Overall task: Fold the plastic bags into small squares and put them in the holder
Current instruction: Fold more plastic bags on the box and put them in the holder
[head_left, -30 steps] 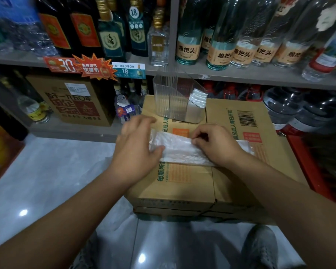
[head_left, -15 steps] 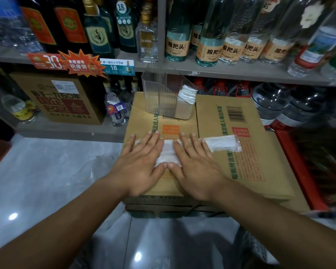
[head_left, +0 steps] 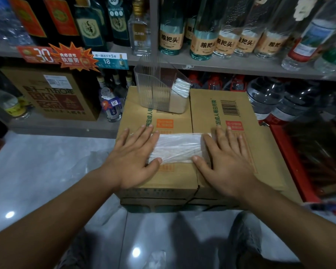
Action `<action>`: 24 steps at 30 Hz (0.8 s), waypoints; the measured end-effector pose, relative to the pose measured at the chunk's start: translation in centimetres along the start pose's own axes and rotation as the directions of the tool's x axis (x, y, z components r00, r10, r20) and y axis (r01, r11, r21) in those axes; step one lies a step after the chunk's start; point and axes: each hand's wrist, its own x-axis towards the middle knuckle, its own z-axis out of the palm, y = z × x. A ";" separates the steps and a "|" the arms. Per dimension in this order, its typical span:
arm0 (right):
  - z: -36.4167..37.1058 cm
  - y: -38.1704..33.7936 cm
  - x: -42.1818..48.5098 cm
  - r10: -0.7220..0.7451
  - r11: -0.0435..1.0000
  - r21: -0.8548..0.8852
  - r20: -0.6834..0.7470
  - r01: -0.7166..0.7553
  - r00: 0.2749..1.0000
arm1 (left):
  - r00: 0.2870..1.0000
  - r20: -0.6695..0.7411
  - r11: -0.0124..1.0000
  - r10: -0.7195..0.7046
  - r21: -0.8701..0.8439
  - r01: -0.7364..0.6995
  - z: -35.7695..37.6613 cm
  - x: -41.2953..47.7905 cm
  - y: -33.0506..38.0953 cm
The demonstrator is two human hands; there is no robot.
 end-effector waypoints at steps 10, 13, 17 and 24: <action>0.0 -0.6 1.7 -0.449 0.876 0.138 -0.116 0.462 0.886 | 0.973 -0.233 0.964 0.007 -0.259 -0.069 -0.3 -0.6 -0.4; -0.1 -0.5 1.7 -0.447 0.876 0.140 -0.121 0.461 0.886 | 0.926 -0.362 0.965 0.103 -0.190 -0.182 -0.5 -1.3 -0.4; -0.6 -0.6 1.6 -0.438 0.879 0.156 -0.108 0.450 0.893 | 0.925 -0.356 0.956 0.132 -0.200 -0.213 -0.3 -1.7 -0.5; -1.3 -0.8 2.0 -0.442 0.884 0.146 -0.050 0.444 0.896 | 0.935 -0.354 0.929 0.032 -0.335 -0.158 -0.4 -1.8 -0.6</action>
